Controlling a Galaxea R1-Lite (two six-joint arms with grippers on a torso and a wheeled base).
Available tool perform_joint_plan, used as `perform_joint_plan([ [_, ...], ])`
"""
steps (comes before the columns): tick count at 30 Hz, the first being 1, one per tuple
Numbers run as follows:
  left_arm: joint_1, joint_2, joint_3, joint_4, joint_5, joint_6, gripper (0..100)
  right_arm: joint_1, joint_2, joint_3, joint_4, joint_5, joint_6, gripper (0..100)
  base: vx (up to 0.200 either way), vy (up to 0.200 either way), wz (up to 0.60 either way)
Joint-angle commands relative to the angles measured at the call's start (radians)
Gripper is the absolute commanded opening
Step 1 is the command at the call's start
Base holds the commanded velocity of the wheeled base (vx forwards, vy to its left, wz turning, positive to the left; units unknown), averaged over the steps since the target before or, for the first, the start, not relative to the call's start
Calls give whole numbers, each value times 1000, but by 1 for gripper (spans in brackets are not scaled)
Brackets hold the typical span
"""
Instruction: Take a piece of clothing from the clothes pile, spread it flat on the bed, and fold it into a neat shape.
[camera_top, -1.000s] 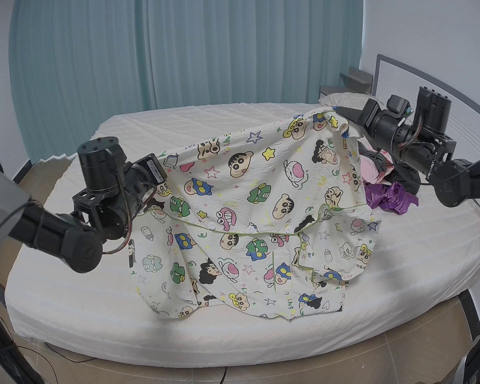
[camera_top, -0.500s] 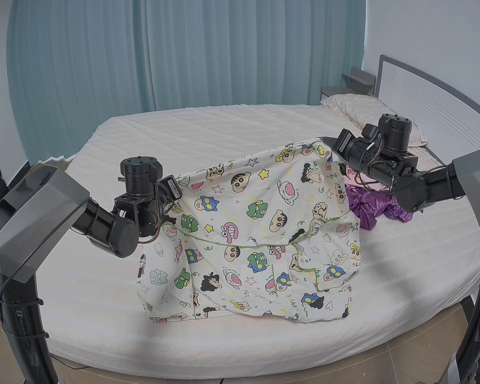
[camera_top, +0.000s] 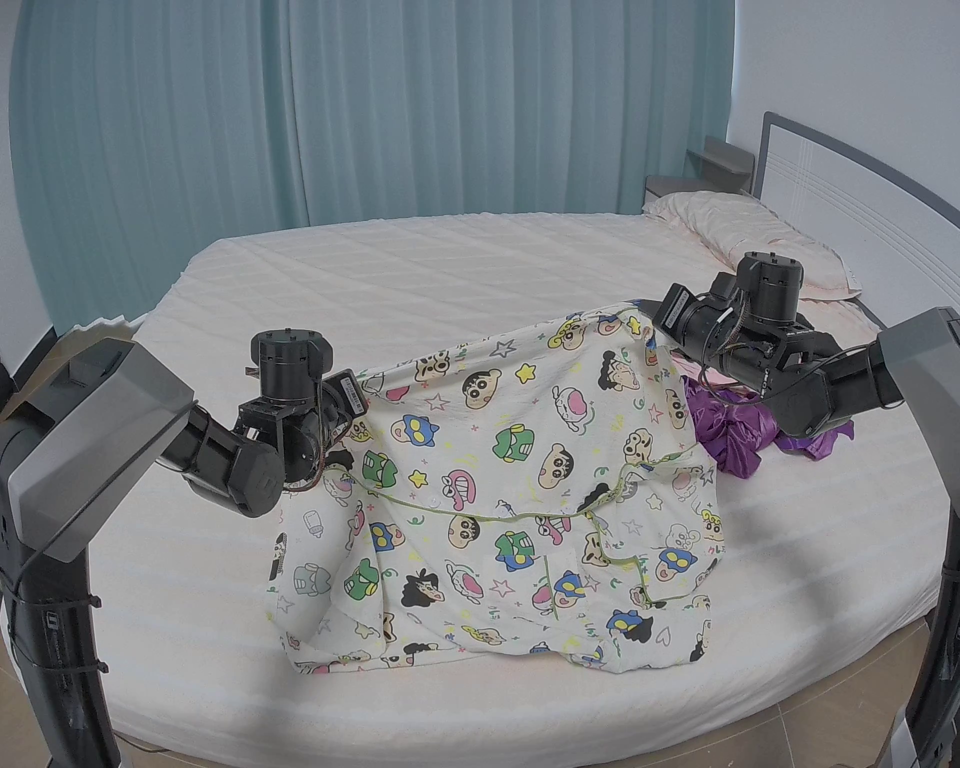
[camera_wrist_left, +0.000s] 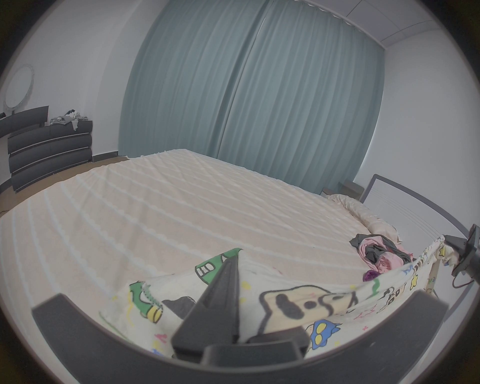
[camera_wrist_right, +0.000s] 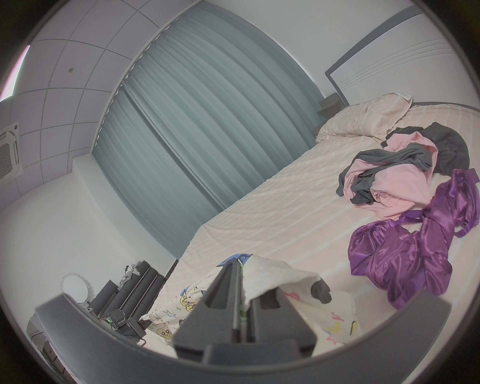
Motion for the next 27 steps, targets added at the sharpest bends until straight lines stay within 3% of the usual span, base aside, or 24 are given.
perform_joint_plan([
  [1,0,33,-20,13,-2,-1,0,1,36,-19,-2,-1,1,0,0,0,0],
  [7,2,82,-54,29,-2,-1,0,1,83,-68,3,-47,3,0,0,0,0],
  [8,15,128,-101,44,-3,-1,0,4,129,-119,9,-82,3,0,0,0,0],
  [11,23,170,-174,75,-3,-10,0,5,160,-143,9,-83,6,0,0,0,0],
  [12,23,179,-197,84,-3,-25,100,7,174,-151,7,-83,9,100,0,0,0],
  [20,37,239,-316,122,43,-56,100,1,249,-231,6,-97,13,100,0,0,0],
  [25,80,248,-362,124,67,-56,100,-13,300,-381,9,-221,95,100,0,0,0],
  [27,98,248,-368,124,67,-55,100,-19,306,-396,13,-231,95,100,0,0,0],
])
